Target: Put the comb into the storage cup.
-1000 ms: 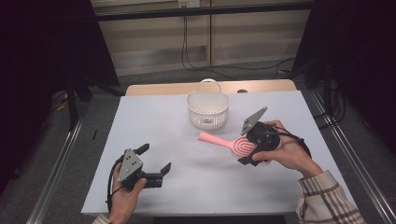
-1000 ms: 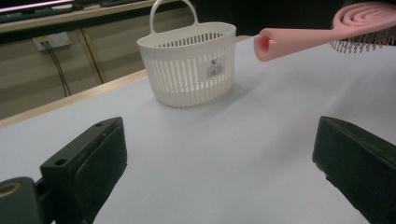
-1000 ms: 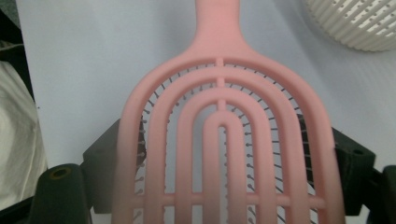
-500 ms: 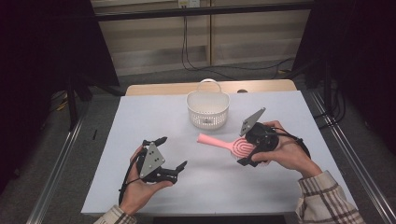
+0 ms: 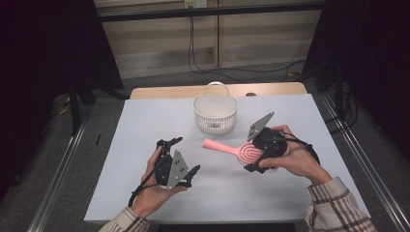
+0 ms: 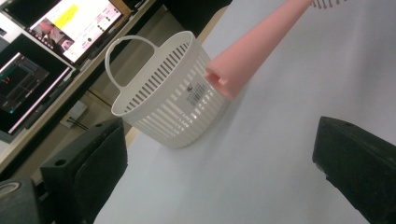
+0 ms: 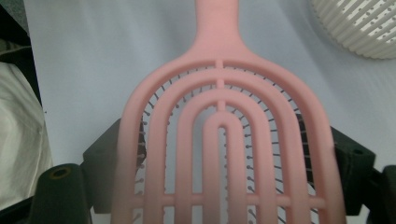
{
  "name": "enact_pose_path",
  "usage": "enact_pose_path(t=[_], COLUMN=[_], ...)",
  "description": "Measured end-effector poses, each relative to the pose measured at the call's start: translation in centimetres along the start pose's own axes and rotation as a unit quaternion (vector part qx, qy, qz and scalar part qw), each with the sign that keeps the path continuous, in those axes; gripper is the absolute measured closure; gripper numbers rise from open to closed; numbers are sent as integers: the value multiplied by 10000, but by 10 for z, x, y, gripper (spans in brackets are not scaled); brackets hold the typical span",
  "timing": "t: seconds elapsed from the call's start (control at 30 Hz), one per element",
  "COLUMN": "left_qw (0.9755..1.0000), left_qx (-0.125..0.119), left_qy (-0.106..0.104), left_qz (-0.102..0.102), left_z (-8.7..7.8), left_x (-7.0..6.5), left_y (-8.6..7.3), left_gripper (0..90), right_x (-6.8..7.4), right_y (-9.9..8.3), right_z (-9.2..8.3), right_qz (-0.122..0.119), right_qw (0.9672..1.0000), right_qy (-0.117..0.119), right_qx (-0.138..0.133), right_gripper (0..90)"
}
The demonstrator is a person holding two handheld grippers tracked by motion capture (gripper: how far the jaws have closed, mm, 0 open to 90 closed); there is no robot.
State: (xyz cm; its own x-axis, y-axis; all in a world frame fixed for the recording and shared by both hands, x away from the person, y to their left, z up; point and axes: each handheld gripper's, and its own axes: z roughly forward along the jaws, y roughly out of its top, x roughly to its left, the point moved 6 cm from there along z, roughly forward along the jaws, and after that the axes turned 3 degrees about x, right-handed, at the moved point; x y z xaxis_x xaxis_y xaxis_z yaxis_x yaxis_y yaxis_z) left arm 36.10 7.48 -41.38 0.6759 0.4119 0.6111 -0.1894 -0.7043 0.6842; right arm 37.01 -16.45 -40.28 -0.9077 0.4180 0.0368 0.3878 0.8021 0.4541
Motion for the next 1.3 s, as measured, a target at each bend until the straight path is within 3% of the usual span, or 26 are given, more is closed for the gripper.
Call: enact_pose_path(t=[0.17,0.3,0.4,0.47,0.57,0.67,0.77,0.9,0.97,1.1,1.2,1.23,1.3], left_qw=[9991,9982,9966,9941,9914,9902,9897,9845,9840,9805,9800,9778,9759], left_qx=[47,198,122,175,253,277,379,409,423,447,462,483,509], left_qy=[206,316,430,536,640,638,506,564,543,590,580,638,660], left_qz=[365,460,693,925,1115,1213,1286,1611,1643,1819,1845,1934,2015], left_z=[2,7,8,8,9,12,17,22,23,25,25,26,26], left_x=[1,0,-3,-4,-6,-8,-12,-17,-19,-21,-22,-22,-24], left_y=[6,6,9,12,14,17,18,21,22,25,27,28,29], left_gripper=[32,44,65,65,64,69,79,86,94,108,146,155,152], right_x=[0,2,7,9,9,9,8,9,9,10,10,10,11], right_y=[0,2,6,8,8,8,9,10,10,12,15,15,17], right_z=[1,2,1,1,3,5,5,5,6,8,8,9,9], right_qz=[9,-37,-113,-137,-124,-125,-89,-101,-110,-89,-119,-130,-125], right_qw=[10000,10000,9999,9999,9999,9999,9999,9999,9999,9999,9999,9999,9999], right_qy=[18,24,19,62,61,79,73,82,77,73,84,76,75], right_qx=[19,5,-28,-66,-35,-14,-36,-36,-25,16,3,8,18], right_gripper=[198,198,198,198,198,198,198,198,198,198,198,198,198])
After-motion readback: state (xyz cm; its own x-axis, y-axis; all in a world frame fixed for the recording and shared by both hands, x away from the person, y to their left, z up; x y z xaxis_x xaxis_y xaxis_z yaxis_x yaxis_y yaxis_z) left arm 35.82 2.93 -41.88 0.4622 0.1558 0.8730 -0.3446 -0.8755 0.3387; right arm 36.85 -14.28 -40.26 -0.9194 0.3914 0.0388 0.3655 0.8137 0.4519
